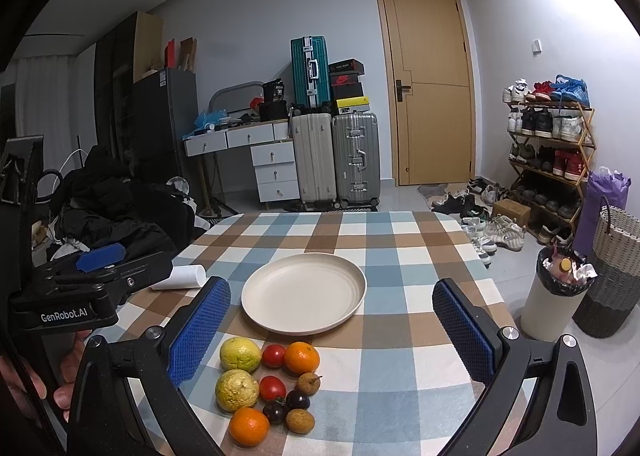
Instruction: Organize fruits
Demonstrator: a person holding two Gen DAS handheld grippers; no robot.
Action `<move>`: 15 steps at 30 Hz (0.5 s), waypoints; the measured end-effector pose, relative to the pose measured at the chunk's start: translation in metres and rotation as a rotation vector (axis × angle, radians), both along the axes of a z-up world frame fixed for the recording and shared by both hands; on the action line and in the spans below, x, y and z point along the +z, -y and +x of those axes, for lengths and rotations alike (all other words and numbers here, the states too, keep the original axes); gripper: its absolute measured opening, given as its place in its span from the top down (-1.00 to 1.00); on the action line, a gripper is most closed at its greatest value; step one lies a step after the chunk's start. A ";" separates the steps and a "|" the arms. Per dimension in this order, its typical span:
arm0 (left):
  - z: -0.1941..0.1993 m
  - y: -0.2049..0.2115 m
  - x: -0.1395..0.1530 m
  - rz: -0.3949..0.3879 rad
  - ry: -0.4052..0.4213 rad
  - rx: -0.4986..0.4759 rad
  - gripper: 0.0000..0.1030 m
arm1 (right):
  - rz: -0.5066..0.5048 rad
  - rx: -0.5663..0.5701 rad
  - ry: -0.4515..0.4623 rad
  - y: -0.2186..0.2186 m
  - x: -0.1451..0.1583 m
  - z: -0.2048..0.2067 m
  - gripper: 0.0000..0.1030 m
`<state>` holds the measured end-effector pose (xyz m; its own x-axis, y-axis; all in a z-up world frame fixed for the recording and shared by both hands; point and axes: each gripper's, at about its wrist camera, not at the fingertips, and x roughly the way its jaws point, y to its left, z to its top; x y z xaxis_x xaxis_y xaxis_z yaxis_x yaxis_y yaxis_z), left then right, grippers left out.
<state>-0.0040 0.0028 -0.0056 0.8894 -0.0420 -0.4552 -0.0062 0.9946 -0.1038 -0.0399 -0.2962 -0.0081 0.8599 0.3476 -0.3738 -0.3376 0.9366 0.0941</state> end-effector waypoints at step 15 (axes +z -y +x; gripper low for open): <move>-0.003 0.002 -0.004 -0.017 -0.020 -0.021 -0.99 | 0.015 -0.018 -0.013 0.007 -0.006 0.003 -1.00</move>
